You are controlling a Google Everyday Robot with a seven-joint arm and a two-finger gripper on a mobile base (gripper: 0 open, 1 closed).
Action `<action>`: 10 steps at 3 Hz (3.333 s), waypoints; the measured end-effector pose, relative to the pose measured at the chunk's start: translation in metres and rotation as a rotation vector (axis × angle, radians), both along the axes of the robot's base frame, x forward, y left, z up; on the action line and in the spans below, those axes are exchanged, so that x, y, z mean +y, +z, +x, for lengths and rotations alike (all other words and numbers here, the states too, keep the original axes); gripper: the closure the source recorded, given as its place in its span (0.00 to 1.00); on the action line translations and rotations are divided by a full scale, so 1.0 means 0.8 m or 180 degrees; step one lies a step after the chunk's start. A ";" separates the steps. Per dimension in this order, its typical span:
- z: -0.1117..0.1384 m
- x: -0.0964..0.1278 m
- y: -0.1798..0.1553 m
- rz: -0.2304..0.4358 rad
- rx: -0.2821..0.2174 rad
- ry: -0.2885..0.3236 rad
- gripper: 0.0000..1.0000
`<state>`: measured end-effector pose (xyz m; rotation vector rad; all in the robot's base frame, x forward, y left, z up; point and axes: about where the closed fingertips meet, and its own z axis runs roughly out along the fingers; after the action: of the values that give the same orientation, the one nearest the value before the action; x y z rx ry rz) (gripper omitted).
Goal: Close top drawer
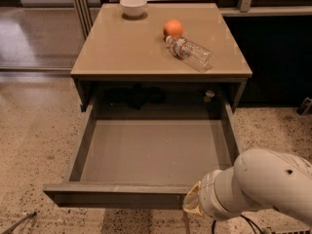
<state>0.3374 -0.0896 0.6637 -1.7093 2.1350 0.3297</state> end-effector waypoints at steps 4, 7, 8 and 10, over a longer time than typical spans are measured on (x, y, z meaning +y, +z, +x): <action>0.070 -0.004 -0.009 0.0022 -0.0243 -0.0200 1.00; 0.147 -0.022 -0.027 0.0033 -0.0449 -0.0483 1.00; 0.178 -0.034 -0.033 0.0064 -0.0488 -0.0644 1.00; 0.243 -0.028 -0.034 0.0061 -0.0632 -0.0728 1.00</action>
Offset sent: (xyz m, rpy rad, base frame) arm 0.0657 0.0079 -0.0026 0.0088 -0.0941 -0.0502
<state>0.5321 -0.1116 0.6362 -1.4046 2.1431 0.1106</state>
